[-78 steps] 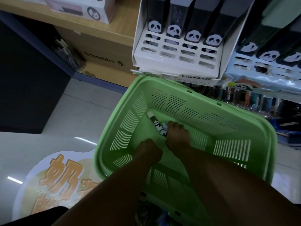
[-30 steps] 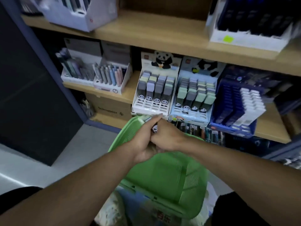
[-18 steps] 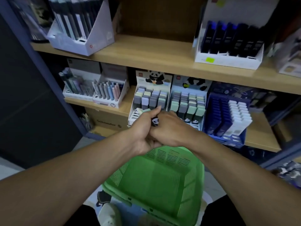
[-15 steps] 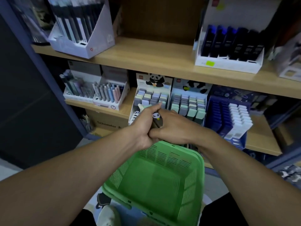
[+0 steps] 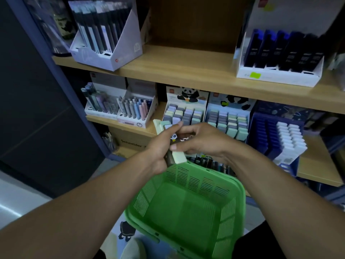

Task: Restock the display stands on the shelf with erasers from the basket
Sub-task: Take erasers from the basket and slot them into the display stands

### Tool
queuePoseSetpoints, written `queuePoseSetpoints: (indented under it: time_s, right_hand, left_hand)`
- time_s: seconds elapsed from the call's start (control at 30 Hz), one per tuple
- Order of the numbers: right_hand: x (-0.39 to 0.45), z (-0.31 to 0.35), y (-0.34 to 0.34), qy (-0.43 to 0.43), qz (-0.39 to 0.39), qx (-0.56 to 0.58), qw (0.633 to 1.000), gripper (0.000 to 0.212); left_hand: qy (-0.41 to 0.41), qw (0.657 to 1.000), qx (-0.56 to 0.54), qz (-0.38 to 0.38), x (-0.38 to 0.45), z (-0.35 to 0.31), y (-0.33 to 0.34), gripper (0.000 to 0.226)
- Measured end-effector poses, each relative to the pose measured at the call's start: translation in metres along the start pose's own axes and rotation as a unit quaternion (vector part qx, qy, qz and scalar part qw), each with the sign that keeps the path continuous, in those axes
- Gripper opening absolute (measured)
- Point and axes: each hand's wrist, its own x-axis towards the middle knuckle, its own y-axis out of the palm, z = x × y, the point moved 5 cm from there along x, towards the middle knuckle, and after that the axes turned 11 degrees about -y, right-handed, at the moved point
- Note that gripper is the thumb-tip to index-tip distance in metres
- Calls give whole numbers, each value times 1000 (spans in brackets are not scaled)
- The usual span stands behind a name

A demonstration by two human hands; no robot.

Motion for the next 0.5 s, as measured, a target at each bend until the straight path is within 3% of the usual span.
queuePoseSetpoints:
  time_s: [0.13,0.3,0.43,0.5]
  right_hand:
    - [7,-15,16,50,0,-1,999,49]
    - [21,-34,23,92,1,79,993,42]
    - [31,-46,18,101,-9,127,987,39]
    - [37,-47,7,81,-36,91,992,39]
  left_hand:
    - [-27,1000,4,-12,10,7,-18,47]
    - [-65,996,51,25,21,12,-37,56]
    - [-96,994,39,39,28,10,-49,46]
    - [-96,995,11,17,34,10,-54,36]
